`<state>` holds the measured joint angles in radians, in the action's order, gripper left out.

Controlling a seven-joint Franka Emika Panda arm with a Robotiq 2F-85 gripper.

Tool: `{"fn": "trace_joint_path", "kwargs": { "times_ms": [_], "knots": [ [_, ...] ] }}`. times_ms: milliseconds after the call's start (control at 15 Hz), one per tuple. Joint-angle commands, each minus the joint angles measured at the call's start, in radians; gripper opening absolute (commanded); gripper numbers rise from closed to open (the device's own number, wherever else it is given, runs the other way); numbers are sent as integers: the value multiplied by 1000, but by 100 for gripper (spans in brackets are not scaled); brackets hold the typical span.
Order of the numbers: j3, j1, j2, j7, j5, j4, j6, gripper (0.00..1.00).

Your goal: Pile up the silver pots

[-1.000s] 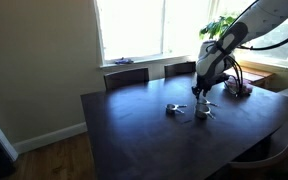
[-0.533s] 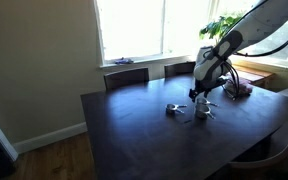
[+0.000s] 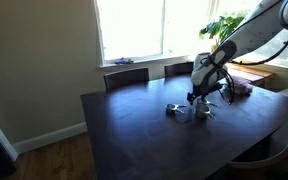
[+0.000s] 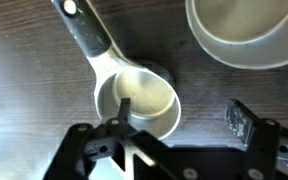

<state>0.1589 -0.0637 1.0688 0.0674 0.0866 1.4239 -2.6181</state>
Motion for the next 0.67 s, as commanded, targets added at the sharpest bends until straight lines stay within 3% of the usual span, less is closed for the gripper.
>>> {"fn": "trace_joint_path", "kwargs": {
  "times_ms": [0, 600],
  "knots": [
    [-25, -29, 39, -19, -17, -69, 38, 70],
    [-61, -66, 62, -39, -57, -127, 96, 10]
  ]
}}
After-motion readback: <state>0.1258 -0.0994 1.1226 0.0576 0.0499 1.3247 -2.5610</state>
